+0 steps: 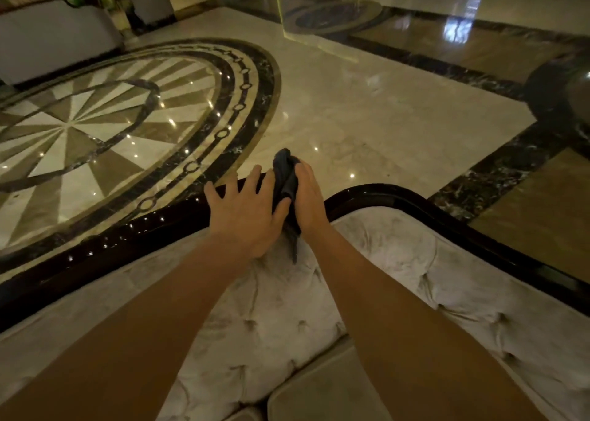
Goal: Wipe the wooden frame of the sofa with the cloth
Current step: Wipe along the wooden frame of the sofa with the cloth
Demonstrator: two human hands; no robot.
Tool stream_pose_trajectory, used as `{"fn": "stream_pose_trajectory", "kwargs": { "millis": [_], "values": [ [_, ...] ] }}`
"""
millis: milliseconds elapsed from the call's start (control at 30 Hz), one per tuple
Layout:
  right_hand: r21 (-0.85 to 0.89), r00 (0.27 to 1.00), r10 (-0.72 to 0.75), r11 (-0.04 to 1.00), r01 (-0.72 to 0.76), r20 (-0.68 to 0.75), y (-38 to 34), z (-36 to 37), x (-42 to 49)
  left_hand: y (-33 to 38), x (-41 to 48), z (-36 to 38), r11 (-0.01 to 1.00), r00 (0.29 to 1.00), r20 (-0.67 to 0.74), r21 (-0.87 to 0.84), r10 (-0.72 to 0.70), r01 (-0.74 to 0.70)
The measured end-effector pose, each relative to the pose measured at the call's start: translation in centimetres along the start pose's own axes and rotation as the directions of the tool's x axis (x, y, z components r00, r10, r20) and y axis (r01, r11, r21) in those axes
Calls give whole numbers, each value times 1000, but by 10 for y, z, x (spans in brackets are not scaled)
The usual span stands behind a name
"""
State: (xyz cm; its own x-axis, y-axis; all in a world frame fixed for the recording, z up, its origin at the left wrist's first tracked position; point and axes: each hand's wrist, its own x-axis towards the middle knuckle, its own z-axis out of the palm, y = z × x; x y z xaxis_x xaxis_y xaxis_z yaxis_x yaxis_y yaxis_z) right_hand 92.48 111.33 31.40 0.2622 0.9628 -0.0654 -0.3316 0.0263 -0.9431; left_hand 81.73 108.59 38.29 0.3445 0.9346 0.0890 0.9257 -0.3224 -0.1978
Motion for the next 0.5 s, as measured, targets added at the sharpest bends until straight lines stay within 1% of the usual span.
{"fn": "stream_pose_trajectory", "kwargs": {
  "millis": [33, 67, 100, 133, 167, 200, 233, 267, 300, 333, 367, 400, 433, 467, 500],
  "values": [
    [134, 996, 86, 987, -88, 22, 2, -1, 0, 6, 4, 0, 1000, 1000, -4, -13, 21, -21],
    [216, 987, 157, 963, -161, 38, 7, -4, 1, 12, 9, 1, 999, 999, -7, -29, 37, -38],
    [231, 977, 207, 949, -214, 54, 12, -7, 2, 17, 13, 1, 998, 999, -17, -44, 49, -50],
    [96, 973, 222, 969, -228, 63, 16, -12, 4, 22, 17, 1, 996, 998, -31, -64, 58, -60],
    [-119, 975, 208, 973, -198, 78, 19, -20, 6, 28, 23, 2, 994, 997, -41, -77, 71, -74],
    [-373, 981, 179, 917, -138, 79, 26, -27, 9, 33, 27, 2, 992, 995, -42, -80, 91, -94],
    [-591, 986, 133, 806, -47, 102, 33, -34, 12, 38, 30, 2, 991, 992, -37, -63, 119, -121],
    [-733, 983, 92, 678, 55, 160, 41, -45, 18, 45, 35, 5, 989, 989, -28, -25, 145, -146],
    [-835, 966, 71, 521, 177, 249, 45, -51, 23, 48, 37, 4, 986, 986, -12, 28, 167, -167],
    [-888, 939, 84, 362, 283, 334, 48, -59, 27, 55, 39, 7, 978, 982, 10, 89, 189, -189],
    [-907, 915, 107, 222, 359, 388, 48, -66, 33, 61, 41, 8, 962, 977, 44, 172, 207, -212],
    [-905, 897, 128, 110, 411, 423, 51, -79, 40, 71, 43, 13, 928, 967, 96, 274, 234, -252],
    [-904, 893, 140, 39, 427, 428, 50, -92, 47, 82, 45, 21, 887, 954, 153, 356, 257, -296],
    [-902, 895, 139, -19, 431, 424, 50, -107, 55, 92, 47, 29, 856, 940, 202, 393, 275, -335],
    [-906, 903, 127, -57, 420, 411, 49, -122, 62, 101, 49, 39, 871, 935, 241, 357, 262, -336]
  ]
}}
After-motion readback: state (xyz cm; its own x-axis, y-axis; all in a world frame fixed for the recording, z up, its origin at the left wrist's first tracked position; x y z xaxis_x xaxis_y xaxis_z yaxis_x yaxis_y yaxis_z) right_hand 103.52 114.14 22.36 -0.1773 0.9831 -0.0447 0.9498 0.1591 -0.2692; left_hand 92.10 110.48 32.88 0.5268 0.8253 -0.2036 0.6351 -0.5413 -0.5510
